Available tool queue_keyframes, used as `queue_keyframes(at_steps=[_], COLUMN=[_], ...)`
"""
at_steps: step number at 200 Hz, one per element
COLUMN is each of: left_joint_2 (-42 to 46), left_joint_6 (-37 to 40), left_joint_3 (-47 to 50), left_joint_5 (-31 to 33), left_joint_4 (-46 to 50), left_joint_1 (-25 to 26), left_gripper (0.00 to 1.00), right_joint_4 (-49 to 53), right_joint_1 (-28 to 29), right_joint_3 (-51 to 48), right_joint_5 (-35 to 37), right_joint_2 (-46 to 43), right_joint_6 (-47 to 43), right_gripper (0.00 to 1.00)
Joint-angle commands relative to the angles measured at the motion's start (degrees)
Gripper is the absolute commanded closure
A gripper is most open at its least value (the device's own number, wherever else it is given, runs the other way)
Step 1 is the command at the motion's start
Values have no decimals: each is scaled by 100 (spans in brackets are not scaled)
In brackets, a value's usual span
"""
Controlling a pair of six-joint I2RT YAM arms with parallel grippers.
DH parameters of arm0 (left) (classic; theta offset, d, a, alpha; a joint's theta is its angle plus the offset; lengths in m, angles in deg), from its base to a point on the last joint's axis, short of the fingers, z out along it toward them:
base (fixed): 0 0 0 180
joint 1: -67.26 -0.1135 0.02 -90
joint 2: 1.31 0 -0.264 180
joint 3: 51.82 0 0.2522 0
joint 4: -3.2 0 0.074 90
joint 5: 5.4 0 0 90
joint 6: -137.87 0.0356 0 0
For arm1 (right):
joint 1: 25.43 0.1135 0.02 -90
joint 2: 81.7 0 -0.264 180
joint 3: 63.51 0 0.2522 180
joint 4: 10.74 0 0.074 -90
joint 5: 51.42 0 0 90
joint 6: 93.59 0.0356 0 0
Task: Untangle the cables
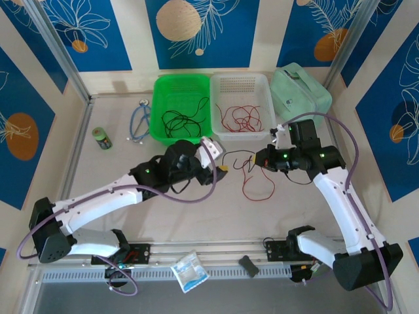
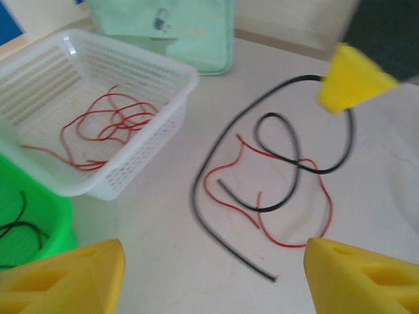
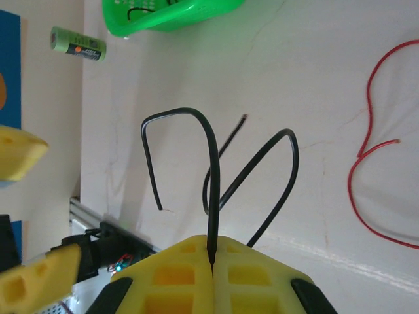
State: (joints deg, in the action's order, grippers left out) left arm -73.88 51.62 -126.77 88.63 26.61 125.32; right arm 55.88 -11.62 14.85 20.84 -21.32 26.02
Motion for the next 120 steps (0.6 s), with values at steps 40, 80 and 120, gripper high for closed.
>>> queue_keyframes(at_steps=[40, 80, 120], left_joint_2=[-405, -1020, -1520], left_joint_6=[874, 1082, 1249], left_joint_3=[-328, -604, -780], left_joint_5=[168, 36, 484], left_joint_4=[-61, -95, -333], left_joint_1=[603, 601, 595], left_gripper=[33, 37, 39], right_joint_4=[242, 266, 326], right_joint_1=[-69, -79, -79], right_joint_3=[290, 299, 343], right_joint_5=[-658, -794, -882], right_joint_2=[175, 132, 54], right_joint_6=[-280, -306, -333], right_gripper=[100, 100, 100])
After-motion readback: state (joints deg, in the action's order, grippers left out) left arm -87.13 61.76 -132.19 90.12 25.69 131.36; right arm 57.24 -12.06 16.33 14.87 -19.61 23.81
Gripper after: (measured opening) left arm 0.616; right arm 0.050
